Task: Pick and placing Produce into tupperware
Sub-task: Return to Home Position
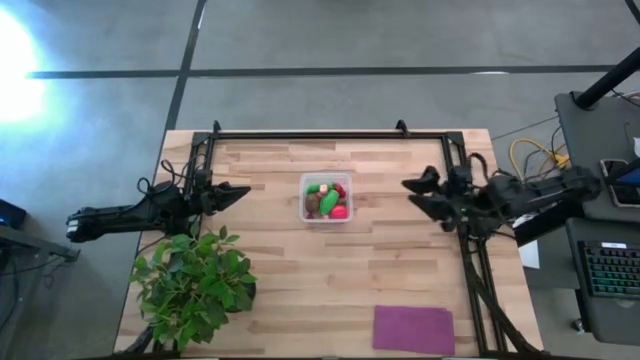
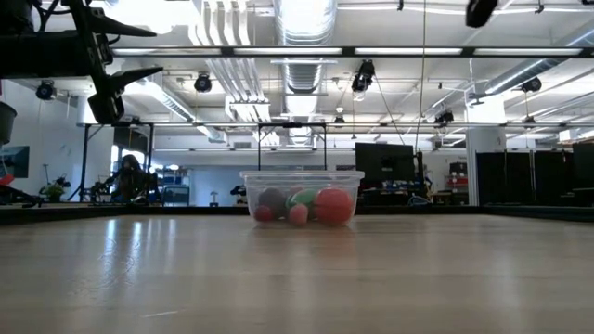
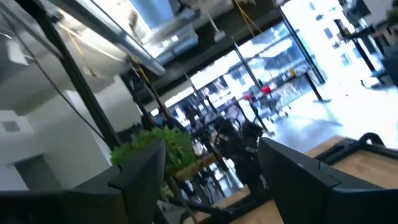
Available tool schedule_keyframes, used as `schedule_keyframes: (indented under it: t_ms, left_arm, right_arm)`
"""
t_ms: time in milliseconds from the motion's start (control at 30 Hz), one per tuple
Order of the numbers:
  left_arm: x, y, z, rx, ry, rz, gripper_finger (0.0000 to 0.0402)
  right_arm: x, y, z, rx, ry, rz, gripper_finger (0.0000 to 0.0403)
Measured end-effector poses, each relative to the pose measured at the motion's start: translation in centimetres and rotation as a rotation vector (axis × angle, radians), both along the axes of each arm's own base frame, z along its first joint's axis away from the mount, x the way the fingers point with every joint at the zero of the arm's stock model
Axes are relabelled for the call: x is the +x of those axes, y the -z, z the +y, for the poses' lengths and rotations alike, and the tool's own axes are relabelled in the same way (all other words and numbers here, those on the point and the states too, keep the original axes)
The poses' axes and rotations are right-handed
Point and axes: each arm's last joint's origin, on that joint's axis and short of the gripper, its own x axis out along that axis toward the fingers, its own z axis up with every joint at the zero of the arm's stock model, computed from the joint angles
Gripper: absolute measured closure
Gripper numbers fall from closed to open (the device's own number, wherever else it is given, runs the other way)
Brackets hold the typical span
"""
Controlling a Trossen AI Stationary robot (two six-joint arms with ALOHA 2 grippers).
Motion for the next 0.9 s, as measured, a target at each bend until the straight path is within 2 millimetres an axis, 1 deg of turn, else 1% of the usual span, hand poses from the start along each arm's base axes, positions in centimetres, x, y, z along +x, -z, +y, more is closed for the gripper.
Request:
schedule_keyframes:
  t_ms: [67, 233, 400, 533, 700, 767, 900]
  left_arm:
    - [0.0, 0.0, 0.0, 0.000, 0.001, 0.000, 0.0201]
    - [0.0, 0.0, 0.0, 0.000, 0.001, 0.001, 0.0201]
    - [0.0, 0.0, 0.0, 0.000, 0.000, 0.001, 0.0201]
    - [0.0, 0.0, 0.0, 0.000, 0.000, 0.000, 0.0201]
    - [0.0, 0.0, 0.0, 0.000, 0.000, 0.000, 0.0201]
    - [0.0, 0.0, 0.0, 0.000, 0.001, 0.000, 0.0201]
    - [0.0, 0.0, 0.0, 0.000, 0.000, -0.001, 0.0201]
  right_arm:
    - [-1.4, 0.4, -0.4, 0.000, 0.003, -0.042, 0.0151]
    - [-4.2, 2.2, -1.0, -0.026, 0.002, -0.111, 0.0154]
    - [-6.1, 4.4, -1.5, -0.020, 0.001, -0.146, 0.0155]
    - [-7.0, 5.7, -1.6, -0.030, -0.041, -0.194, 0.0151]
    - [-7.4, 6.3, -1.6, -0.068, -0.083, -0.216, 0.0150]
    - [-7.3, 6.5, -1.5, -0.096, -0.094, -0.194, 0.0150]
    - [-7.0, 7.0, -1.4, -0.131, -0.101, -0.093, 0.0150]
